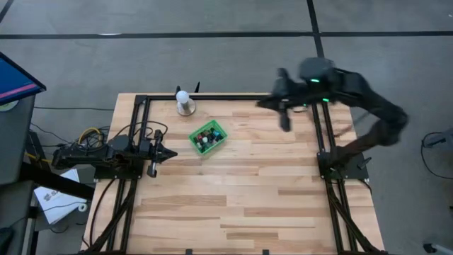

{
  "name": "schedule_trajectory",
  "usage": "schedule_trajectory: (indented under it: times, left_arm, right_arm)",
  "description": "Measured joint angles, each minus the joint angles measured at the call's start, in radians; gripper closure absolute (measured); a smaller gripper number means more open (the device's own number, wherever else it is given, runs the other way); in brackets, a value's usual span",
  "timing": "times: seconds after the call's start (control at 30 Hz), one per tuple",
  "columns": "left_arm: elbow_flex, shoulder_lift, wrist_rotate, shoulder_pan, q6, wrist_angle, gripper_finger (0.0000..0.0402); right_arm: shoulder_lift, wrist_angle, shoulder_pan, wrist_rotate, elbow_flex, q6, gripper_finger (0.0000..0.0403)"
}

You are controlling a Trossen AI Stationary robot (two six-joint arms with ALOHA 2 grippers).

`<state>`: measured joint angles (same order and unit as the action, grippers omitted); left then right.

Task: Pick & Place Nail Polish
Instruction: Return to Home Position

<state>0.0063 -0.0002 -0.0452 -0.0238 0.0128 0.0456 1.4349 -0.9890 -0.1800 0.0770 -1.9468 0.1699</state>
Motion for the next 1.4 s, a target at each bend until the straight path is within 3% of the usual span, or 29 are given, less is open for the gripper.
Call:
schedule_trajectory:
  times: [0.23,0.43,0.63,0.83,1.1,1.4]
  left_arm:
    - [0.000,0.000,0.000,0.000,0.000,0.000,0.0400]
    - [0.000,0.000,0.000,0.000,0.000,0.000,0.0400]
    - [0.000,0.000,0.000,0.000,0.000,0.000,0.0400]
    - [0.000,0.000,0.000,0.000,0.000,0.000,0.0400]
    - [0.000,0.000,0.000,0.000,0.000,-0.001,0.0400]
    - [0.000,0.000,0.000,0.000,0.000,-0.001,0.0400]
  right_arm:
    - [-0.431,0.242,-0.005,-0.146,0.577,-0.192,0.0389]
    - [-0.742,0.628,-0.005,-0.154,1.077,-0.343,0.0401]
    - [-0.973,0.842,-0.006,-0.183,1.434,-0.504,0.0401]
    - [-1.186,0.913,-0.006,-0.264,1.638,-0.561,0.0401]
    - [-1.386,0.976,0.003,-0.266,1.797,-0.563,0.0402]
    - [-1.427,1.090,0.063,-0.259,1.939,-0.564,0.0402]
